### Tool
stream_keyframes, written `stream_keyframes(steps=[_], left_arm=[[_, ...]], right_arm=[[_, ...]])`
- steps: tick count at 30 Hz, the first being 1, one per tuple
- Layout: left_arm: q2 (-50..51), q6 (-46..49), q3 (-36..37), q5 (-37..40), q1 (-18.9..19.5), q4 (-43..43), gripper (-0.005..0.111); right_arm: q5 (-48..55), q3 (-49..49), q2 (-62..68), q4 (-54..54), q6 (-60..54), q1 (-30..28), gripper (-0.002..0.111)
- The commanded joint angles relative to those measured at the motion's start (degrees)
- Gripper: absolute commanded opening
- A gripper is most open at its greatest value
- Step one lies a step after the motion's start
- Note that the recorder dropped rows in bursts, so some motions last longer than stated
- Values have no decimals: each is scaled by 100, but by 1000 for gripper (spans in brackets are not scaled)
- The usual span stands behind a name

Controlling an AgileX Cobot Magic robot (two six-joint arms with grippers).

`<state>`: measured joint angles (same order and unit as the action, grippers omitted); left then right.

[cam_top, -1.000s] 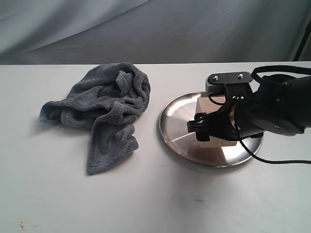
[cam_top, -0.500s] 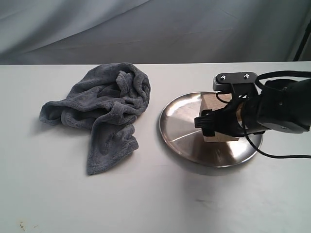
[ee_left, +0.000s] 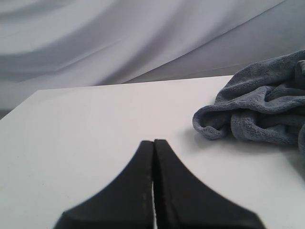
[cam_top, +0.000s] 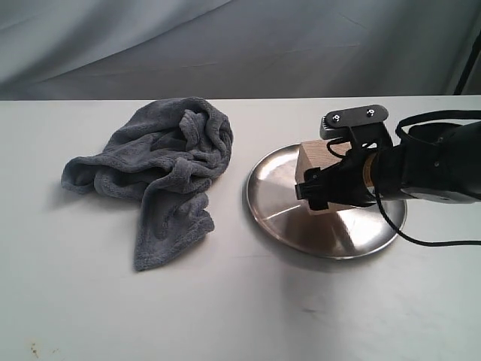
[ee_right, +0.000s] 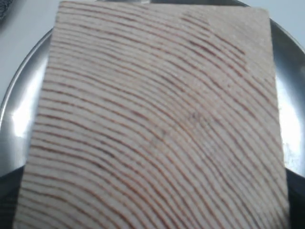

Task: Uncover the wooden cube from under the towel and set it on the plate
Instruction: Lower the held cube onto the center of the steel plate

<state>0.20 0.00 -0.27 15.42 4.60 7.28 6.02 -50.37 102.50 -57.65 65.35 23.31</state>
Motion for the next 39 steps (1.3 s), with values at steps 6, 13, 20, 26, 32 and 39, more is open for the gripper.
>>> stream_keyframes(steps=[6,13,20,26,32,39], left_arm=[[-20,0,27,-10,-17,-65,0],[-20,0,27,-10,-17,-65,0],[-20,0,27,-10,-17,-65,0],[-20,0,27,-10,-17,-65,0],[-20,0,27,-10,-17,-65,0],[-20,0,27,-10,-17,-65,0]], right_arm=[[-36,-36,239,148,-67,-17,10],[-7,-36,461,148,-46,-17,10],[110,-36,504,132,-62,-17,13],[-59,-36,504,114,-62,3,35],[-242,-36,504,-58,-62,3,59],[-284,-36,504,-168,-62,3,79]])
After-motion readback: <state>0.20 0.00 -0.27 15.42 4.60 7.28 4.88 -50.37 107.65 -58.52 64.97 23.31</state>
